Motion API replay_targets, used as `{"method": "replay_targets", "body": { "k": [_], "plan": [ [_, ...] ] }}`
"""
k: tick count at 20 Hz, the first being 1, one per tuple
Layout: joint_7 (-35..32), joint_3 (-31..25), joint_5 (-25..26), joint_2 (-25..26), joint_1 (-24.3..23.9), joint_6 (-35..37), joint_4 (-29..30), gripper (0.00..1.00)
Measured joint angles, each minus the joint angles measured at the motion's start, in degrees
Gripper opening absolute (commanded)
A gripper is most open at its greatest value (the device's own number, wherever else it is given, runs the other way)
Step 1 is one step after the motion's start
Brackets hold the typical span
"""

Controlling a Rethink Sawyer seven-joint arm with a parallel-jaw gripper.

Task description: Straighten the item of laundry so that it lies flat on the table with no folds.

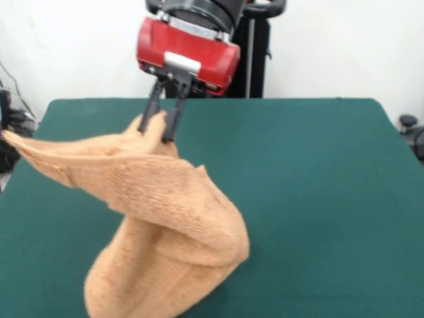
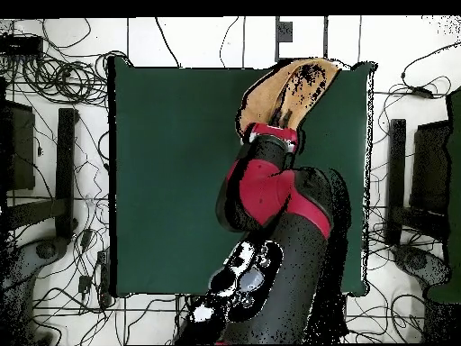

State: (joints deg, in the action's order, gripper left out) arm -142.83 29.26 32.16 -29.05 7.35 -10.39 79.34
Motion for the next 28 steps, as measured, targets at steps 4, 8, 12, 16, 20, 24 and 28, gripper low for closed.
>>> {"method": "replay_targets", "body": {
  "k": [4,8,12,16,20,24,28],
  "plan": [
    [0.0,0.8,-1.6,1.9,0.8,-2.3,1.1,0.00],
    [0.0,1.4,-3.5,4.2,0.9,-4.6,2.1,0.00],
    [0.0,2.7,-5.0,6.0,0.9,-6.6,3.0,0.00],
    [0.0,5.4,-7.9,8.2,1.7,-8.4,4.0,0.00],
    [0.0,7.9,-9.7,10.2,2.9,-9.8,5.0,0.00],
    [0.0,10.1,-9.9,11.9,3.9,-11.6,6.9,0.00],
    [0.0,11.5,-9.9,13.2,4.2,-13.0,8.1,0.00]
  ]
}}
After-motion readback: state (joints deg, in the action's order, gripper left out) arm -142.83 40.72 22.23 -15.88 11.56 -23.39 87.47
